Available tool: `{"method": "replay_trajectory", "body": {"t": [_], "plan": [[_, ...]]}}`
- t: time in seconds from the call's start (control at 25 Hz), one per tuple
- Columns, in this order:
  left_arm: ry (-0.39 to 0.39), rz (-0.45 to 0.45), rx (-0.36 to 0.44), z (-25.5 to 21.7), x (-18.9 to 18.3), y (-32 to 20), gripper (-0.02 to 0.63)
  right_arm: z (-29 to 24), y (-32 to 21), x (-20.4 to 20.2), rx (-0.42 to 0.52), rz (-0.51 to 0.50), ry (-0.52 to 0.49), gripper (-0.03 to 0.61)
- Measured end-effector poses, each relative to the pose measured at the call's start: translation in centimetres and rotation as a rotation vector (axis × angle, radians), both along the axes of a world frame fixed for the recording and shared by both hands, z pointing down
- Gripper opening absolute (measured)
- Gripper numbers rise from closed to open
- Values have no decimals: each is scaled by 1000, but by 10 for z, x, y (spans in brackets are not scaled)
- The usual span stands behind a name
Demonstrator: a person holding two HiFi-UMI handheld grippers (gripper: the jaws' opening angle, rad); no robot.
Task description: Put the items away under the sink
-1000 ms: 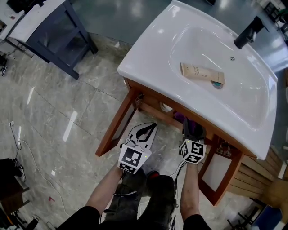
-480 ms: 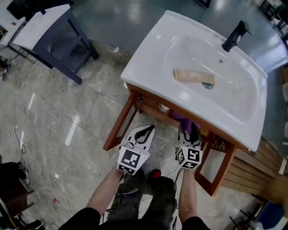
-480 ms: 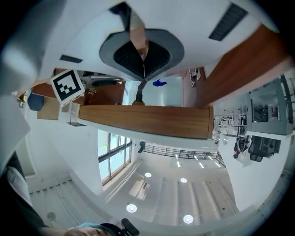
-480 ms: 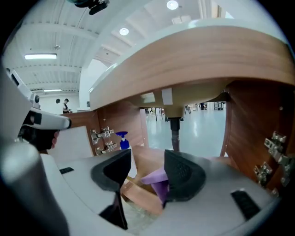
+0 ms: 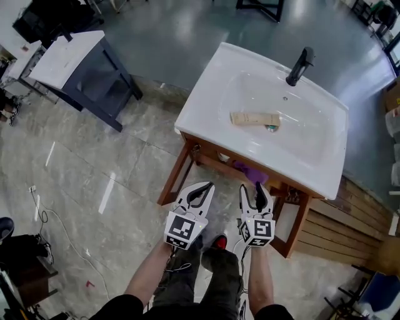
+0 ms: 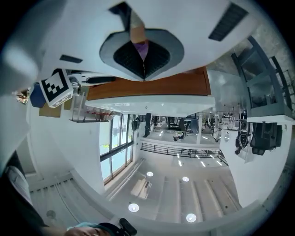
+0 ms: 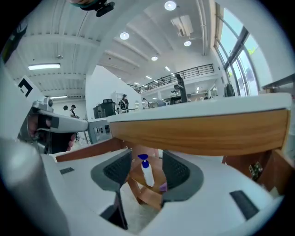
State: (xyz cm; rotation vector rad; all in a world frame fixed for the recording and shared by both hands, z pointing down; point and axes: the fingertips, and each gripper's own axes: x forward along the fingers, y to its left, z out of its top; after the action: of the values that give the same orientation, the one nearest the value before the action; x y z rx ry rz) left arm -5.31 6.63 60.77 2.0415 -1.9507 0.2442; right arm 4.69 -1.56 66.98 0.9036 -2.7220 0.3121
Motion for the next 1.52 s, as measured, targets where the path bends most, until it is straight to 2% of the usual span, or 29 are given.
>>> {"method": "replay_trajectory", "body": {"t": [0.4,0.64,0.88,1.24,1.52], "plan": [[-3,32,34,-110,14,-5,9,-132,10,12,21,7,-76,225],[-14,42,61,-166,14,-5,9,-199,10,21,68,31,-94,181],[-20,73,87,-206,21,0,9,-239,18,28,90,54,-108,141],[-23,91,118,-243,24,6,9,-287,30,42,124,96,-109,69],[-42,109,111,-251,17,12,9,-302,41,50,126,121,-89,46]]}}
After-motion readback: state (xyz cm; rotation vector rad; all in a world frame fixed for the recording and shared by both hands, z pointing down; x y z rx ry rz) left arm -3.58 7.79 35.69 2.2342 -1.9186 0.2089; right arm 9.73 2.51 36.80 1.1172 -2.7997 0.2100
